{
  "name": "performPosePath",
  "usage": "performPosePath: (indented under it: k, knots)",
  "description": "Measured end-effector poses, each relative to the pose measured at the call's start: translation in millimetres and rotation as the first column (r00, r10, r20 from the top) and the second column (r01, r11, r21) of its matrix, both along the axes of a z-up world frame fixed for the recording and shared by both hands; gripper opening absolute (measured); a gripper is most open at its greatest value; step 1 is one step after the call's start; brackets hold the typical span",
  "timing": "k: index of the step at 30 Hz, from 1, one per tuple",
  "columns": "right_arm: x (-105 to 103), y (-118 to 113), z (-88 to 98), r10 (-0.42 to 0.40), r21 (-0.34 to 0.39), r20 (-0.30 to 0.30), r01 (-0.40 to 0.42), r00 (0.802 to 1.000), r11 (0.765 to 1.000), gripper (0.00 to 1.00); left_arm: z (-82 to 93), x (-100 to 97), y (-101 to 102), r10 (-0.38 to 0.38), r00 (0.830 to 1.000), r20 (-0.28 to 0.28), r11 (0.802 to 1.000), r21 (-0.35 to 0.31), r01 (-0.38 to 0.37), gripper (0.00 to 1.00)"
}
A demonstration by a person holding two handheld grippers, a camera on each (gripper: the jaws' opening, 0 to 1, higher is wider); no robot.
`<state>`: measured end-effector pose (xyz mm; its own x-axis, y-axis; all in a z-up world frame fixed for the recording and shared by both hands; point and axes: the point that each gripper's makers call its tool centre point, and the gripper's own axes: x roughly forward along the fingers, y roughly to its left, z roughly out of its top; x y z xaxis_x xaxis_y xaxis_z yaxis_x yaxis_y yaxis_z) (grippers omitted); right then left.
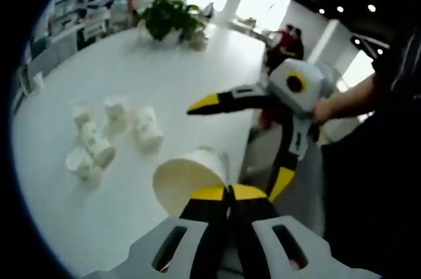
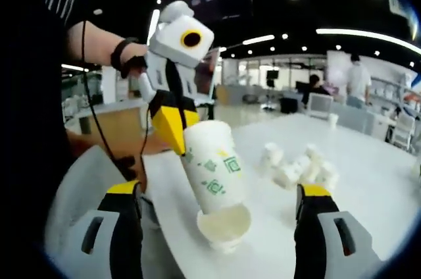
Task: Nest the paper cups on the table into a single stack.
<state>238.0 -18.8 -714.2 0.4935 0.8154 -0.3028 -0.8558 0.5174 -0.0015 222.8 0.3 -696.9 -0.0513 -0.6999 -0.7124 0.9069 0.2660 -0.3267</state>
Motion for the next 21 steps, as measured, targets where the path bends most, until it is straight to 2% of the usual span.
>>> performPosePath:
  k: [4,8,21]
  knots:
    - [-2.2,0.6,-4.1,0.021,-0.029,0.016,-0.021,1.000,0.999,0.93,-11.0,-1.1,-0.1,-0.005,1.000,-0.006,0.998,0.061,0.006,0.00]
    - [-3.7,1.3,-8.5,0.036,-0.050,0.016,-0.035,0.999,0.998,0.91,-18.9,-2.5,-0.4,-0.046,0.999,0.020,0.992,0.121,0.043,0.00]
    - [-0.4,-3.1,-21.8,0.020,-0.086,0.002,-0.019,1.000,0.996,0.88,-23.0,10.8,-6.1,-0.091,0.994,0.057,0.977,0.197,0.078,0.00]
